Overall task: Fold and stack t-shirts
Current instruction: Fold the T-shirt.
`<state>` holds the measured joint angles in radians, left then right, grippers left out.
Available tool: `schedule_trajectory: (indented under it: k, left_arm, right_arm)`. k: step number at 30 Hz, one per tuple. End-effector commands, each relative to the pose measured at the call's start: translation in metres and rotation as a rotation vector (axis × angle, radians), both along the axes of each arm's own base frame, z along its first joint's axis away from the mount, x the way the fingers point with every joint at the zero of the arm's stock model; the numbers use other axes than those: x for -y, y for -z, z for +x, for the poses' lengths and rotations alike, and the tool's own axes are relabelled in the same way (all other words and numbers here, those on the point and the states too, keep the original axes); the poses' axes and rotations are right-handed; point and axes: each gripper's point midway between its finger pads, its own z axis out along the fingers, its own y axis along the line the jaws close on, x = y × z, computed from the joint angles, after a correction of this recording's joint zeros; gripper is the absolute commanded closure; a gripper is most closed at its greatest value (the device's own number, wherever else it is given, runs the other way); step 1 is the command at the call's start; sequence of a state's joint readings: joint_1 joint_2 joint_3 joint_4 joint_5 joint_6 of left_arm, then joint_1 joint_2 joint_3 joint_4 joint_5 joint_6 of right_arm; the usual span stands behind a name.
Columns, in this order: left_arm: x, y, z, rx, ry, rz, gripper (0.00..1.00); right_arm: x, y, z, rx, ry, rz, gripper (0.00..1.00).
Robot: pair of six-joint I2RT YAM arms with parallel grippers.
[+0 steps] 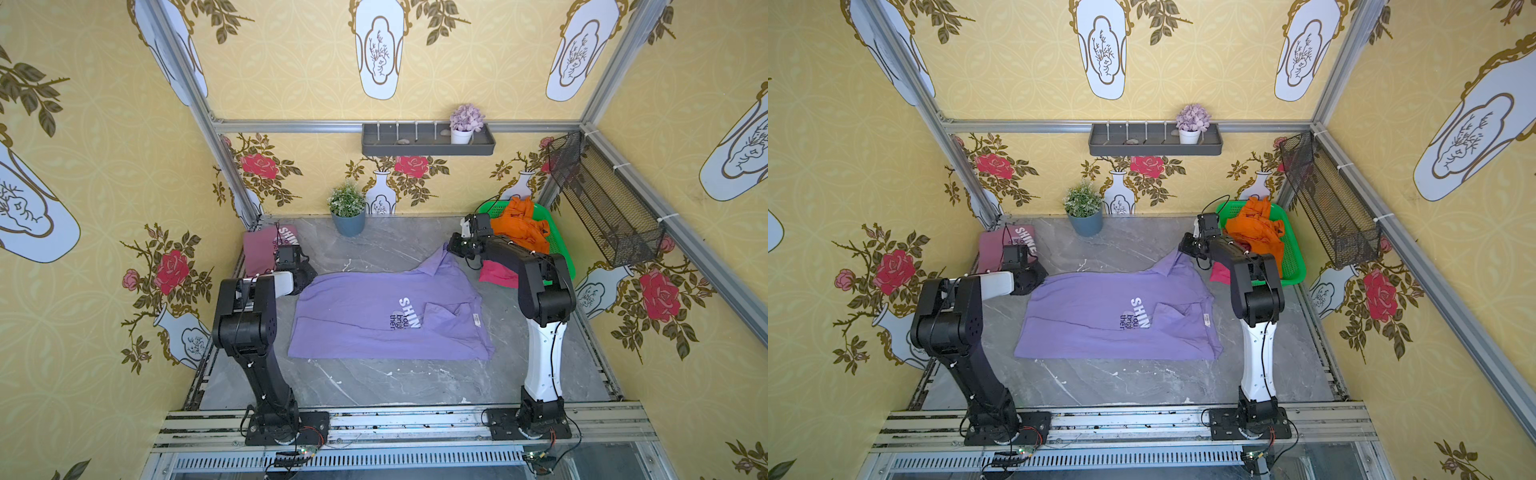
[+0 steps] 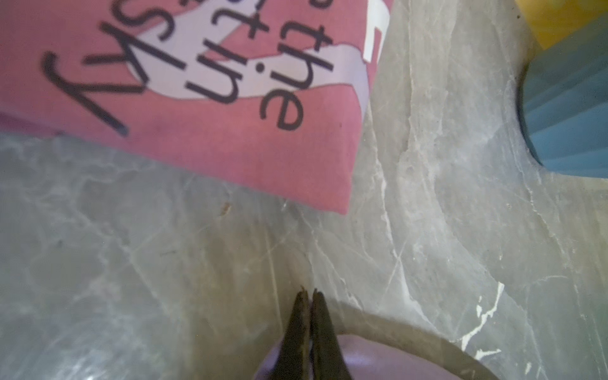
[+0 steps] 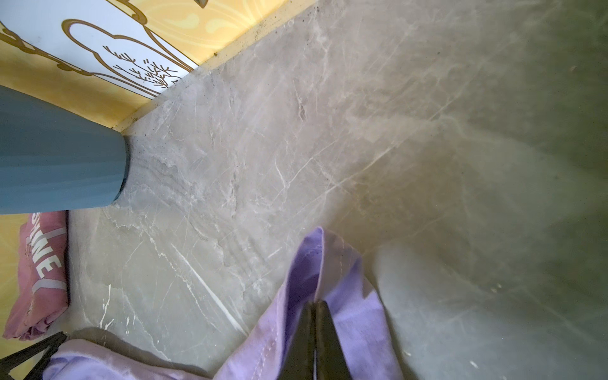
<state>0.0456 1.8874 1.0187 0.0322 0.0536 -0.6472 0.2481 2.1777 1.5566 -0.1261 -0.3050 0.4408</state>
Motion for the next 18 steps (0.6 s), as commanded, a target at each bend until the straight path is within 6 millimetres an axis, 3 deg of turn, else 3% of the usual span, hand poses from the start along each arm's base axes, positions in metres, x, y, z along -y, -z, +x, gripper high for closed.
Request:
schedule_trajectory:
  k: [1,9,18]
  left_arm:
    - [-0.007,-0.004,0.0,0.008,-0.017,0.019,1.0]
    - [-0.001,-0.03,0.02,0.131,0.008,-0.018,1.0]
    - [0.006,-0.046,0.009,0.192,0.038,-0.021,1.0]
  right_arm:
    - [-0.001,-0.015,-0.001,0.044,-0.019,0.006,1.0]
    - [-0.001,-0.05,-0.038,0.046,-0.062,0.041,1.0]
    - [-0.001,-0.08,-0.098,0.01,-0.065,0.099,1.0]
